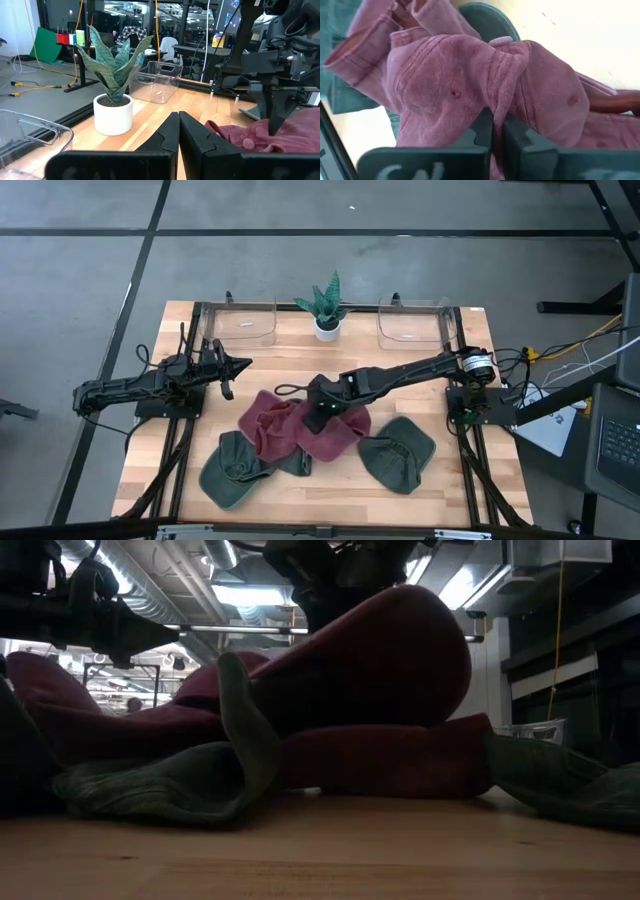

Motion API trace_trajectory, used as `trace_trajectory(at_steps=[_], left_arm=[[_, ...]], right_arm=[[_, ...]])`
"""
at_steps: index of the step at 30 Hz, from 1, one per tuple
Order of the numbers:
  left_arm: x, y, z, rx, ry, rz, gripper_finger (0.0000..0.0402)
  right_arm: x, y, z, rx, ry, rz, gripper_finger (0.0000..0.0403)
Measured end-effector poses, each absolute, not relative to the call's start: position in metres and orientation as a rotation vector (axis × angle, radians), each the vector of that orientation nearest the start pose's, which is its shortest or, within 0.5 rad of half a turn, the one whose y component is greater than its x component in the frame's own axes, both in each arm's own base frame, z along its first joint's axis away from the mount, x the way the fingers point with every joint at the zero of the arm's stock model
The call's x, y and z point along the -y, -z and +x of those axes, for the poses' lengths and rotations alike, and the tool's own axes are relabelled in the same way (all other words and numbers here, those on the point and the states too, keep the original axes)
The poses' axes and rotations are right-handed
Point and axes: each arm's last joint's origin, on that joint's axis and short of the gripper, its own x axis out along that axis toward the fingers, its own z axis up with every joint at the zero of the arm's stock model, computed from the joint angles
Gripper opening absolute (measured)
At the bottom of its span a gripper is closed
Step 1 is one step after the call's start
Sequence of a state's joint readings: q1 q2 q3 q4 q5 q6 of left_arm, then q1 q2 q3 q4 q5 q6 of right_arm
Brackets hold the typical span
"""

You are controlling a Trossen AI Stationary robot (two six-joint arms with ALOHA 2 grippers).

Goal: Pick & Place hat
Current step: Put the middle bottom red cap into the right transparent bin

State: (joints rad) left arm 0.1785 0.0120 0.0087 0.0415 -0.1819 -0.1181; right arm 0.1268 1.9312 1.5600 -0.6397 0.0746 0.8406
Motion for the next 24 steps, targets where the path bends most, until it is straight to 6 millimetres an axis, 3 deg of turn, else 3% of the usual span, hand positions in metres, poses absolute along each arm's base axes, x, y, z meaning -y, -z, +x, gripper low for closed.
trace_trajectory(at_steps=[5, 17, 24], left_arm=[[-0.022, -0.169, 0.095, 0.059, -0.358, -0.117, 0.0004], [-0.022, -0.17, 0.095, 0.06, -0.358, -0.117, 0.0004], [-0.022, -0.17, 0.095, 0.06, -0.357, -0.117, 0.0004]], right_arm=[[-0.05, -0.244, 0.413, -0.905, 0.348, 0.672, 0.0008], [-0.036, -0.296, 0.397, -0.792, 0.331, 0.641, 0.0008], [-0.033, -0.314, 0.394, -0.779, 0.296, 0.573, 0.0008]])
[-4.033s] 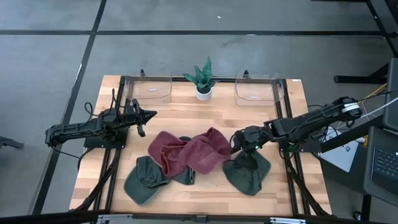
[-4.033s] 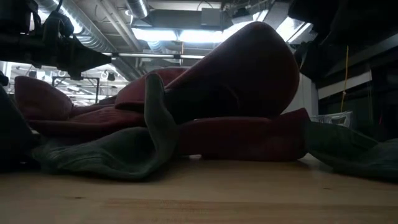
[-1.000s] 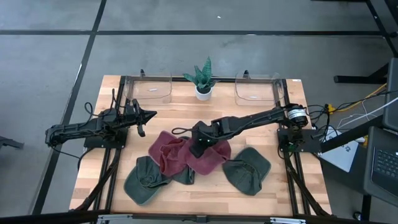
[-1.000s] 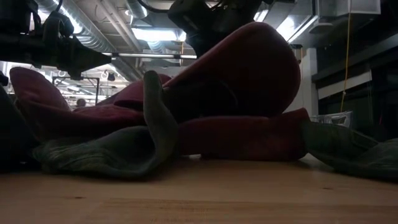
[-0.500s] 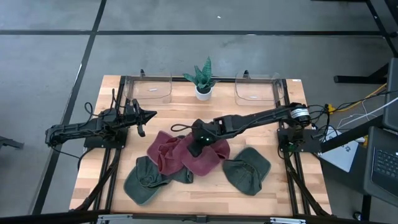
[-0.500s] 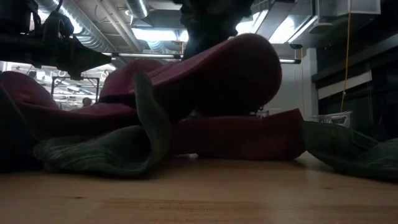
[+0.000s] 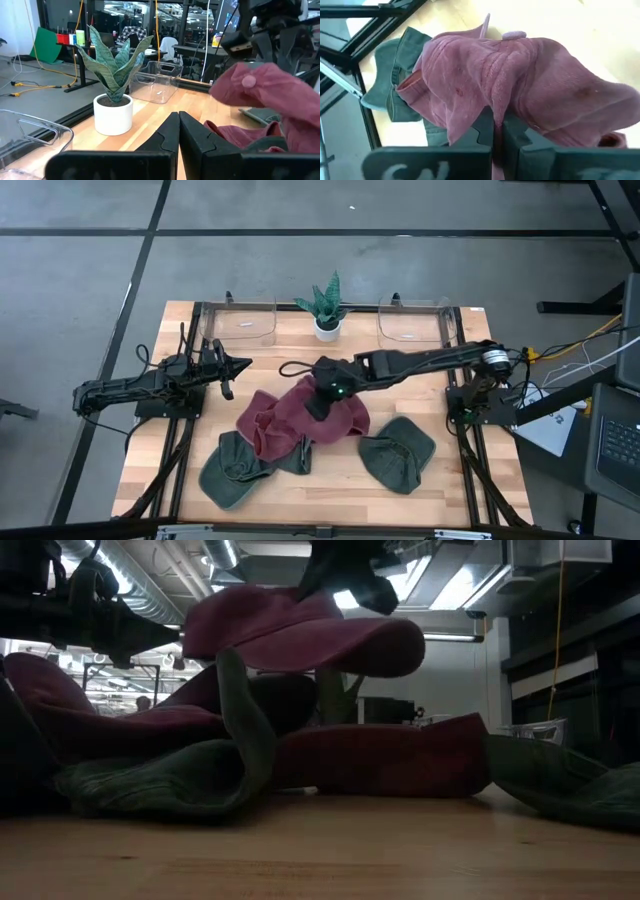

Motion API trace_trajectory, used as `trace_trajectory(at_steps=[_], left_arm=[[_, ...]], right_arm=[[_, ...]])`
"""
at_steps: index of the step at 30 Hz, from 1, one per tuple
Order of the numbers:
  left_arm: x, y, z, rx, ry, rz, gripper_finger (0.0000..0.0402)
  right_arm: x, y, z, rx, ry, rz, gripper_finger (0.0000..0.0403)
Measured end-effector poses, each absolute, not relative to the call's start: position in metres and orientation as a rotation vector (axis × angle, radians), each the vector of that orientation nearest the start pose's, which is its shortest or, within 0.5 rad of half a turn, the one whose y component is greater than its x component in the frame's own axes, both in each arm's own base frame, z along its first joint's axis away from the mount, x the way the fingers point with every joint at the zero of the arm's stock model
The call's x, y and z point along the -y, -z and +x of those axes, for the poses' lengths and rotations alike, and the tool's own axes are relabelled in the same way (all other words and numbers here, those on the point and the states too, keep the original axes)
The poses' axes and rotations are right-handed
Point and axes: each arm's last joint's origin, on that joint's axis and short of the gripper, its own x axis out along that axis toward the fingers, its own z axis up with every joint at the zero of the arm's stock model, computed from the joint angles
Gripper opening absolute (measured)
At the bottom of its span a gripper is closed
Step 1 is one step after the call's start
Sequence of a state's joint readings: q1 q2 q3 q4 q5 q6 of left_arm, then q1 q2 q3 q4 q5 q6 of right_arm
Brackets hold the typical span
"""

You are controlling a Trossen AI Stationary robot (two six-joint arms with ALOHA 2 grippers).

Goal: Pick & Place hat
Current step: Put the middle bottom red cap into the right transparent bin

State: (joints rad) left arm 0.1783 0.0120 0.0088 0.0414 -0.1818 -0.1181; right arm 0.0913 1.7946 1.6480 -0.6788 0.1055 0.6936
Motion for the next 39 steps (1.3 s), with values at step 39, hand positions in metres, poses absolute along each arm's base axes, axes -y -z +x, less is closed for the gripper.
trace_trajectory(at_steps=[39], left_arm=[[-0.022, -0.17, 0.095, 0.059, -0.358, -0.117, 0.0004]], right_arm=[[0.039, -0.403, 0.309, -0.615, 0.431, 0.207, 0.0008]])
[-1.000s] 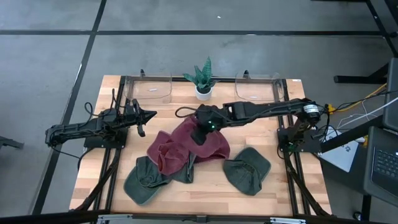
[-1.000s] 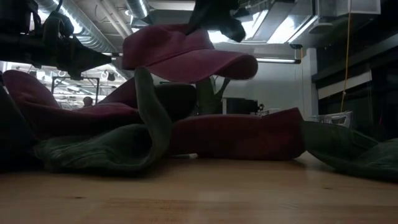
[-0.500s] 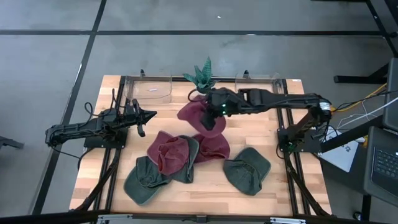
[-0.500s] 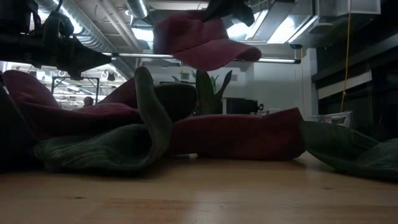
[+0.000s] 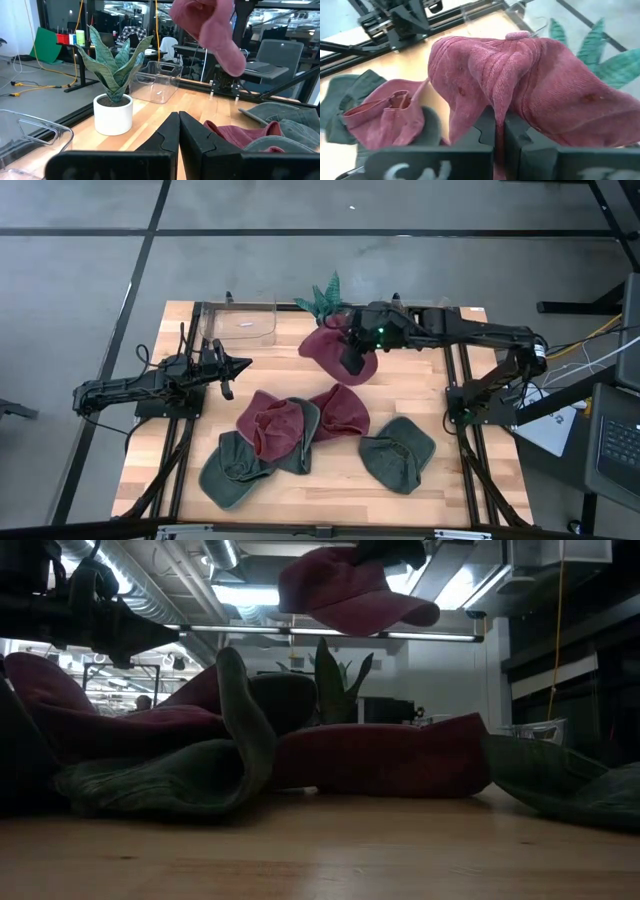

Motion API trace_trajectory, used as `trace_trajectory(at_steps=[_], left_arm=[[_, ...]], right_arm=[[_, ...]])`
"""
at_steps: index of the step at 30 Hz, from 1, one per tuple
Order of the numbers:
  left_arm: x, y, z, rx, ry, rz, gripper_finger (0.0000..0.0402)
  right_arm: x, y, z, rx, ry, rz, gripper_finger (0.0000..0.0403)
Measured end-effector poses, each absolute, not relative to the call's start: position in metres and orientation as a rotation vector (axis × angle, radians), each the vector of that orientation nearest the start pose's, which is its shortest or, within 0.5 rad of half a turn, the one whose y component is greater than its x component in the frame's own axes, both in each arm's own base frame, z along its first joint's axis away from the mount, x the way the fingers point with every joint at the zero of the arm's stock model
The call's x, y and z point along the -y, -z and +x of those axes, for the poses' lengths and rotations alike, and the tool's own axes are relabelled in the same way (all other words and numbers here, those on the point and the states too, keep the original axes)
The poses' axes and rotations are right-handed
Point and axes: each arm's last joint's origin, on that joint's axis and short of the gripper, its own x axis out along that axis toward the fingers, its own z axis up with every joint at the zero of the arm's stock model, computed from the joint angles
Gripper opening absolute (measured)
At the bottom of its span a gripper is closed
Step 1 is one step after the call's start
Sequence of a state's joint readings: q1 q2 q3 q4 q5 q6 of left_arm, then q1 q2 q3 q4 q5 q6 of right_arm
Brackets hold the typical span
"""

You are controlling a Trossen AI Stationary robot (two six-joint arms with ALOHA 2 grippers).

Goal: Pick & Place hat
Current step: Put the middle bottom red cap into the right transparent bin

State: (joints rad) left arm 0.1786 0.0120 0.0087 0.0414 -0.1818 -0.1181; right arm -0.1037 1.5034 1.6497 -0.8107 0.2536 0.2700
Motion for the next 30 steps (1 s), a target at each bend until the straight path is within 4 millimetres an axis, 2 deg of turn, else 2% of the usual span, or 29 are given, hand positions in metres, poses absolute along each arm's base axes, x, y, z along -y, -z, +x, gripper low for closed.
trace_trajectory(at_steps=[9, 19, 30], left_arm=[[-0.022, -0.17, 0.095, 0.06, -0.357, -0.117, 0.0004], [-0.022, -0.17, 0.095, 0.06, -0.358, -0.117, 0.0004], [-0.022, -0.169, 0.095, 0.059, -0.358, -0.117, 0.0004]], right_arm=[[0.061, -0.415, 0.287, -0.615, 0.484, 0.138, 0.0009], [0.089, -0.428, 0.252, -0.631, 0.625, 0.071, 0.0009], [0.114, -0.436, 0.216, -0.661, 0.756, 0.083, 0.0009]])
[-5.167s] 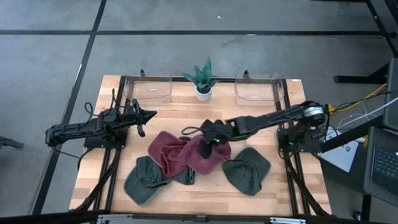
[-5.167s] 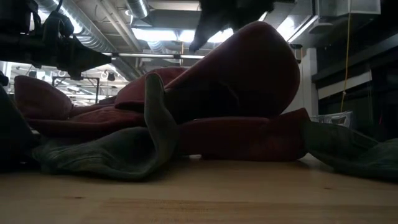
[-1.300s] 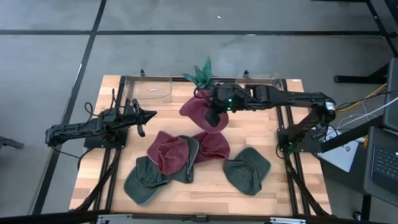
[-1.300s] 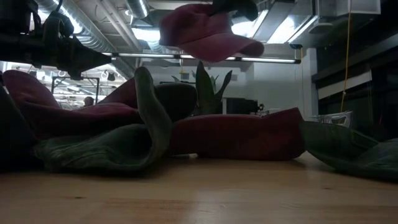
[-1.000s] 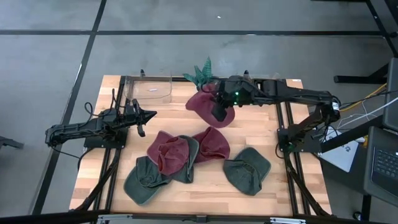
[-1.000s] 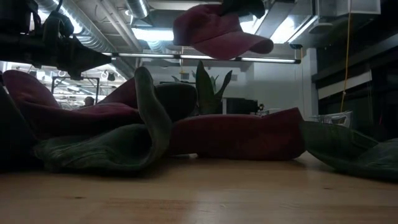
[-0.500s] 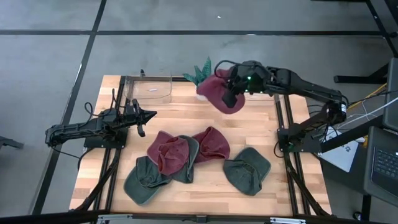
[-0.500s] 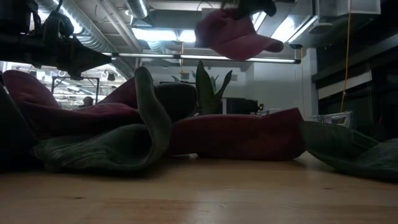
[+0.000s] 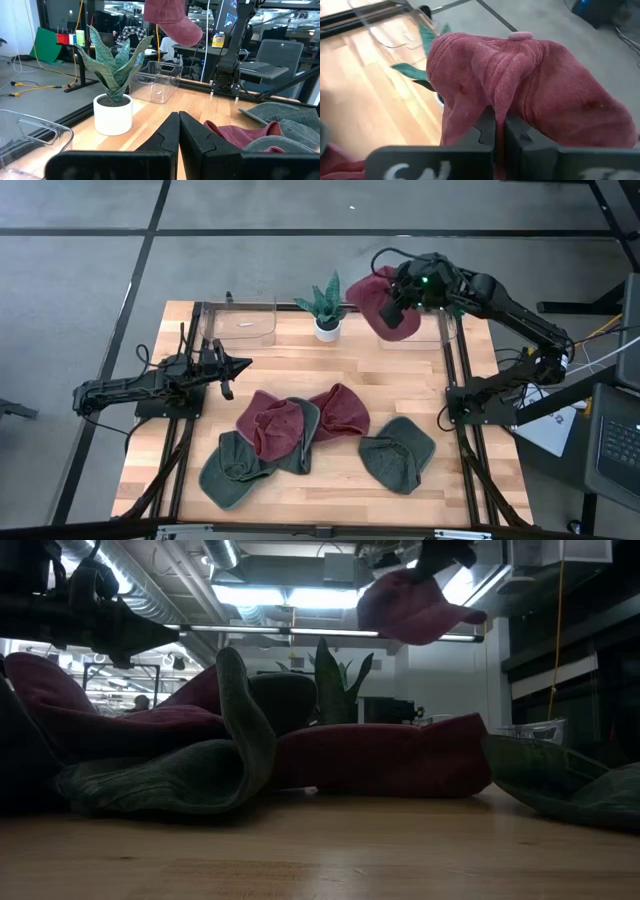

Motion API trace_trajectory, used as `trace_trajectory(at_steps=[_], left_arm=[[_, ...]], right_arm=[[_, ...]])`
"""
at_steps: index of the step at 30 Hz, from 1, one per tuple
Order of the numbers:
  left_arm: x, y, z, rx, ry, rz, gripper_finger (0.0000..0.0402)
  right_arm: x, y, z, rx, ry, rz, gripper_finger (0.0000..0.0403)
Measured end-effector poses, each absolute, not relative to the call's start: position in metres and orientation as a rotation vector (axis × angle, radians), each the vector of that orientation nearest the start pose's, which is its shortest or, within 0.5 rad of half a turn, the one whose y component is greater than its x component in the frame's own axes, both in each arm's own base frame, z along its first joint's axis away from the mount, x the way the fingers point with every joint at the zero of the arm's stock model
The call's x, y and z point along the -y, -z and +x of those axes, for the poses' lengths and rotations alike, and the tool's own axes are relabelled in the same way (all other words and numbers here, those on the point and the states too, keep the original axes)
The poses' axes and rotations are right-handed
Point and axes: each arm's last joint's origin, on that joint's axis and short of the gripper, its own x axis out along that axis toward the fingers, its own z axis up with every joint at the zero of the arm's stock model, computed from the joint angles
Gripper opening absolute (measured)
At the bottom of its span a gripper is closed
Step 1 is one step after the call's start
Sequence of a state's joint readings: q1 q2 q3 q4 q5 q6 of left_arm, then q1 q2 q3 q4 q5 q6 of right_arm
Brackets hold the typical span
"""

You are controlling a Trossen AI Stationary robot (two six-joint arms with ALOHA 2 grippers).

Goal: Pick & Place hat
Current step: Put the middle bottom red cap into the right transparent bin

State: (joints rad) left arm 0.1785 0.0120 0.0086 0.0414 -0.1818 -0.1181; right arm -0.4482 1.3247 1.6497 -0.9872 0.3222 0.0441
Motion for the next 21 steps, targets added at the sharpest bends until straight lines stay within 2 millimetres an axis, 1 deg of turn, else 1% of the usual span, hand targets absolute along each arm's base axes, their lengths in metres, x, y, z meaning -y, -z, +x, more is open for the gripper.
trace_trajectory(at_steps=[8, 15, 21], left_arm=[[-0.022, -0.17, 0.095, 0.06, -0.357, -0.117, 0.0004], [-0.022, -0.169, 0.095, 0.059, -0.358, -0.117, 0.0004], [-0.022, -0.17, 0.095, 0.06, -0.358, -0.117, 0.0004]], right_arm=[[0.132, -0.436, 0.201, -0.65, 0.864, 0.161, 0.0009], [0.149, -0.435, 0.188, -0.638, 1.019, 0.237, 0.0009], [0.159, -0.432, 0.176, -0.644, 1.114, 0.314, 0.0009]])
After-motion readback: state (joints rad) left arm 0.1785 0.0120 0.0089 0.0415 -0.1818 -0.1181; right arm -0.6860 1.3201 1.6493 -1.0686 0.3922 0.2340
